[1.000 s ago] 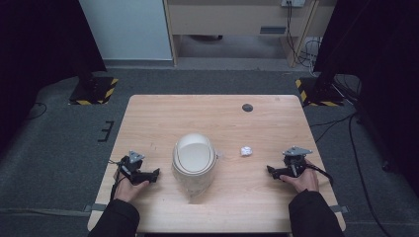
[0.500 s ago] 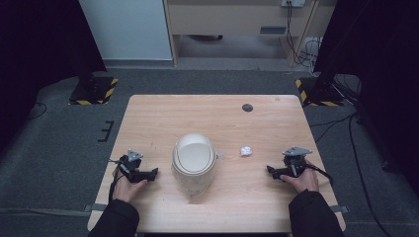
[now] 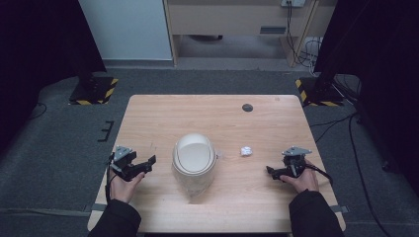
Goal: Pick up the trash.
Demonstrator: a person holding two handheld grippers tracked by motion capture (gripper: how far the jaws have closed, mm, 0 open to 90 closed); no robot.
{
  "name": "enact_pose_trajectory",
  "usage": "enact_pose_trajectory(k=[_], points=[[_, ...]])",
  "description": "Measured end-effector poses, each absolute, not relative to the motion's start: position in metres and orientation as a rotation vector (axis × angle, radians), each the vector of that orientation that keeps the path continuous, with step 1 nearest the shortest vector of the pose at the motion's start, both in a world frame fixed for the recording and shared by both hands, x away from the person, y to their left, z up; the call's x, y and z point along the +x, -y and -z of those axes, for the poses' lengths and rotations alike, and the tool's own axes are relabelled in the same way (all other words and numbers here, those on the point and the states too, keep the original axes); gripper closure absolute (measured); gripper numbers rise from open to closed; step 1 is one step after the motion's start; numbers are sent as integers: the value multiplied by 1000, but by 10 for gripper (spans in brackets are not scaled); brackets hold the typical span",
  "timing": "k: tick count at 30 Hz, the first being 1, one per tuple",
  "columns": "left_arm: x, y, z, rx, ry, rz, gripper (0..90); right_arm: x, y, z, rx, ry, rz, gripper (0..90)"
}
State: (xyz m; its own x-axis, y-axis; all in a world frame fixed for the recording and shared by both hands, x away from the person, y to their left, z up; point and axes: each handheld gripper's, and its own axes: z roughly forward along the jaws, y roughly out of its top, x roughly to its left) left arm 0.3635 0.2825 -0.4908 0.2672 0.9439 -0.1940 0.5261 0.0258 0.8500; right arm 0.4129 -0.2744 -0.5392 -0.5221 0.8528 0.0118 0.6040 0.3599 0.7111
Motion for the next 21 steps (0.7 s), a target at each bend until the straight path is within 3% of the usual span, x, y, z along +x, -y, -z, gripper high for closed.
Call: enact_pose_trajectory(k=[21], points=[[337,-273,450,1411,-1210,-625,176,413,274,539,1276,-2274,-954,19]])
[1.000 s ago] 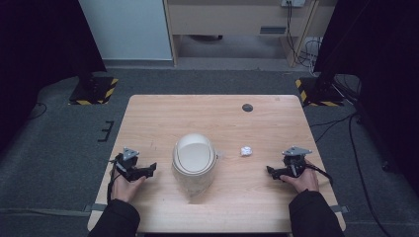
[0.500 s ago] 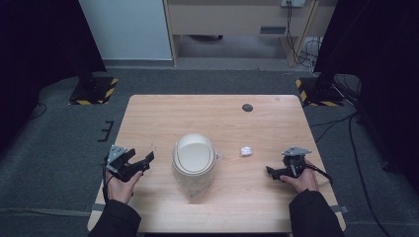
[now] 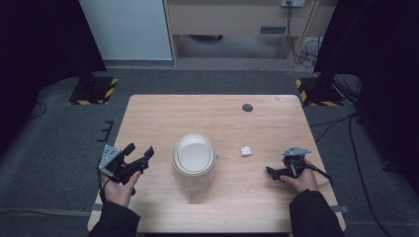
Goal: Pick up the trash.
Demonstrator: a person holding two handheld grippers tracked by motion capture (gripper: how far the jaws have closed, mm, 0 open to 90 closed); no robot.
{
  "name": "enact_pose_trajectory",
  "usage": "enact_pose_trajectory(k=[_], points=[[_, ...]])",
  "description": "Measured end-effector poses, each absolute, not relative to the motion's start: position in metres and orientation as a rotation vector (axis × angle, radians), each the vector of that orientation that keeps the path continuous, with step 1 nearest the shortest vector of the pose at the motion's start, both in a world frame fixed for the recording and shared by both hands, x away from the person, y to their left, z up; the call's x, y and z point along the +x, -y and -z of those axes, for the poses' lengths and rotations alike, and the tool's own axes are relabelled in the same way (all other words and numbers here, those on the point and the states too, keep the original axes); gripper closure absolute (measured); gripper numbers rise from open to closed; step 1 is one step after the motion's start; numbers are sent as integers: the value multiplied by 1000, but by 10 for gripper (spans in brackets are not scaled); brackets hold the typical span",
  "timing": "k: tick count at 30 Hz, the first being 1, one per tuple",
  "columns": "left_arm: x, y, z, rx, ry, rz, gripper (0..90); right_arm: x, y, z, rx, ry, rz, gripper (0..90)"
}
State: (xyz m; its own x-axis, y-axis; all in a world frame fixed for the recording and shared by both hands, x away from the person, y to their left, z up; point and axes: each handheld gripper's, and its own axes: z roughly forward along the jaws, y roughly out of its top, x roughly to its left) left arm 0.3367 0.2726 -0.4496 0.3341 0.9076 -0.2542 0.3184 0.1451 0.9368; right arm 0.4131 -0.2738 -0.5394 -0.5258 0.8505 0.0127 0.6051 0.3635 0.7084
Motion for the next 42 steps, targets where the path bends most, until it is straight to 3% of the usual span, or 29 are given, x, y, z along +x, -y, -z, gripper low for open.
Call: enact_pose_trajectory(k=[11,42], points=[[326,-253,436,1399,-1120,-554,182,413,274,539,1273,-2277,-953,16],[314,-203,430,1518,-995,-507,180,413,274,539,1274,-2277,-953,14]])
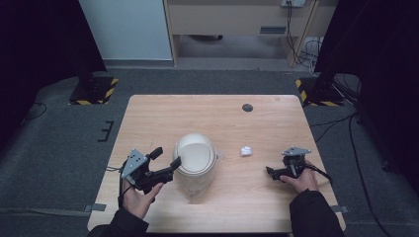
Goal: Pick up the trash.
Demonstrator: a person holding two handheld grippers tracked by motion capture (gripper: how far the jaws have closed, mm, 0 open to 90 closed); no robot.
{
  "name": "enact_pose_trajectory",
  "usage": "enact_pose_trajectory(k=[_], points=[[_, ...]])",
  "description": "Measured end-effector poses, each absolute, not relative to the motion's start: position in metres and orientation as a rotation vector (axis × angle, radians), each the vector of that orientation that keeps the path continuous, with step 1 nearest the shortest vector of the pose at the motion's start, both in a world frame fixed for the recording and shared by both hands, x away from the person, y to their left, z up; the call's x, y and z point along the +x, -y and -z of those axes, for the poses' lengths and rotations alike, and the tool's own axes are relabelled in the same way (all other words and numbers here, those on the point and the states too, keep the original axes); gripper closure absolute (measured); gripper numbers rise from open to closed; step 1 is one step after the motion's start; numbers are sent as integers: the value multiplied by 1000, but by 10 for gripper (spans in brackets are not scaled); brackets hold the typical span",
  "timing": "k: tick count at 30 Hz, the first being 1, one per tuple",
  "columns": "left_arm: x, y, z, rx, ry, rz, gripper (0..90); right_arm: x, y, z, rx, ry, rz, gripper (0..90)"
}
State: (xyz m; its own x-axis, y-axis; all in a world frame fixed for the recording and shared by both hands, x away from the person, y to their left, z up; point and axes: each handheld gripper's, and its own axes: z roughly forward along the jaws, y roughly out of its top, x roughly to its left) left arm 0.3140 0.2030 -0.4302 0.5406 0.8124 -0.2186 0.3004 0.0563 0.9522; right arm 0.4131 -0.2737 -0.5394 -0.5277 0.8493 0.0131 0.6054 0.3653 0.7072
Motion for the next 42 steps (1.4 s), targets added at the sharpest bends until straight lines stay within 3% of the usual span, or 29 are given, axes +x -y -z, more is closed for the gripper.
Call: enact_pose_trajectory(k=[42], points=[[335,-173,444,1694,-1050,-510,149,413,274,540,1267,-2281,-951,9]])
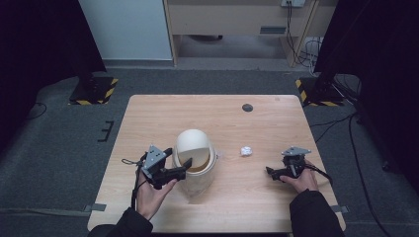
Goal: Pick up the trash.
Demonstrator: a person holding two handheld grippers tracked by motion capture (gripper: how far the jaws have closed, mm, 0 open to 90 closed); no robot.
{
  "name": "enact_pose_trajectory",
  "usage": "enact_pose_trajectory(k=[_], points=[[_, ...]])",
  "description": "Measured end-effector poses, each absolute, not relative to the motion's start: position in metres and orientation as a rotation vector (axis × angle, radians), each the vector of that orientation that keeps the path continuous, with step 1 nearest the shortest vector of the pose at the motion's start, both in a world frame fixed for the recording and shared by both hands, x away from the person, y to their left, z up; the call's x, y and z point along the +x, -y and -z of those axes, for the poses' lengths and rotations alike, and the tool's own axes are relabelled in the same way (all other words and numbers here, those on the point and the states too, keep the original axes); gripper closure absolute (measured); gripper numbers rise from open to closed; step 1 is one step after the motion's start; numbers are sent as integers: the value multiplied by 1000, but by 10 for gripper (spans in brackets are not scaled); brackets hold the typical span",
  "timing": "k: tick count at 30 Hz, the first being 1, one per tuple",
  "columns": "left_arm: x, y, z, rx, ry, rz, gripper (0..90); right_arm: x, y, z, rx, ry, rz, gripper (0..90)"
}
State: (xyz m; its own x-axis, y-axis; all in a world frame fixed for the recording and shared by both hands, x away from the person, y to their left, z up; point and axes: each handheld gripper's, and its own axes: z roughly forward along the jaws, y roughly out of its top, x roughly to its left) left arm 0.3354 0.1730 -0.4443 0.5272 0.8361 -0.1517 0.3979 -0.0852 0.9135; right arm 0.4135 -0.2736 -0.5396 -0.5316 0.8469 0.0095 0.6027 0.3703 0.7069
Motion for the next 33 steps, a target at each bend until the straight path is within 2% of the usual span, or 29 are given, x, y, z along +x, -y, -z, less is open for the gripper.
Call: enact_pose_trajectory(k=[14,22,28,33], points=[[342,-169,449,1724,-1091,-516,149,413,274,540,1266,-2282,-951,9],[335,-173,443,1697,-1047,-517,148,413,273,539,1268,-2281,-950,15],[329,-181,435,1656,-1048,-545,148,412,274,539,1261,-2279,-962,49],[322,-191,430,1634,-1045,-564,142,413,274,536,1261,-2288,-955,113]])
